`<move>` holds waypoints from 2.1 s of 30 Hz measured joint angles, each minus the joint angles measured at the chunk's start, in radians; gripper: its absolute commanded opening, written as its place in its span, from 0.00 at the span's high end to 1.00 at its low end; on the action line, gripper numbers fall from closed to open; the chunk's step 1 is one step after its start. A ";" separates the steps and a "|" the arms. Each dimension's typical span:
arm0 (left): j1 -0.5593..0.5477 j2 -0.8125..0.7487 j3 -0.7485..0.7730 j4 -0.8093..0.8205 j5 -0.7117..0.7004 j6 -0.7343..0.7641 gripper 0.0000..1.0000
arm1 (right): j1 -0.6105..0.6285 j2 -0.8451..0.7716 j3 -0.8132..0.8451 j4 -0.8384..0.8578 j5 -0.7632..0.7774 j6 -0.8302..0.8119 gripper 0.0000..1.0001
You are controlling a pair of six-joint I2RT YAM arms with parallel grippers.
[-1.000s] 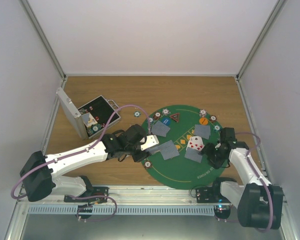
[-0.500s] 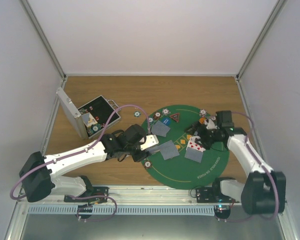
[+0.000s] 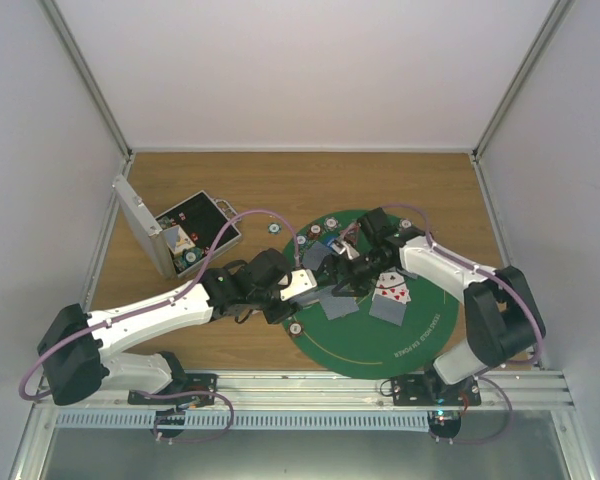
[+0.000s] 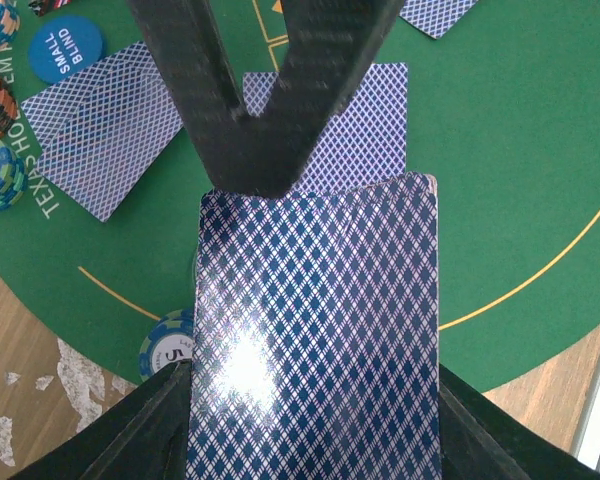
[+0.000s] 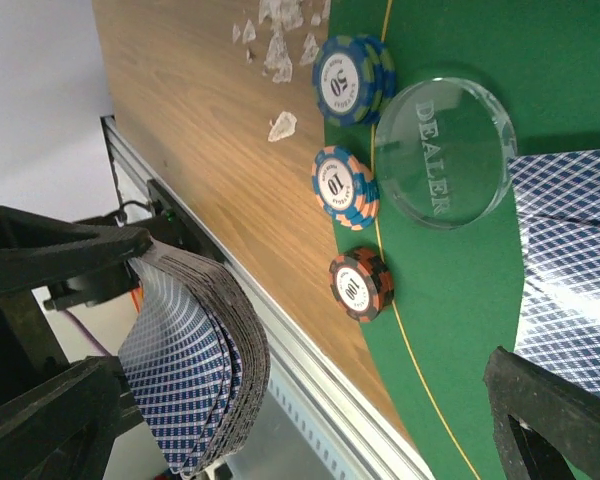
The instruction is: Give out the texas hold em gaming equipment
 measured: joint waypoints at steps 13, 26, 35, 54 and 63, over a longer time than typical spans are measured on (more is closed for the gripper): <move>0.000 -0.002 0.000 0.001 0.000 0.000 0.43 | 0.061 0.071 0.033 -0.036 -0.010 -0.043 0.16; 0.000 -0.002 -0.010 -0.001 0.000 0.000 0.44 | 0.063 0.080 0.033 -0.053 0.031 -0.034 0.37; 0.000 -0.002 -0.011 -0.001 0.000 0.000 0.44 | 0.050 0.055 0.021 -0.052 0.051 -0.018 0.43; 0.000 -0.003 -0.011 0.000 0.000 0.000 0.44 | 0.039 -0.021 -0.006 0.013 -0.011 0.039 0.95; 0.000 -0.003 -0.011 0.003 0.000 0.000 0.44 | 0.018 -0.057 -0.026 0.049 -0.042 0.072 1.00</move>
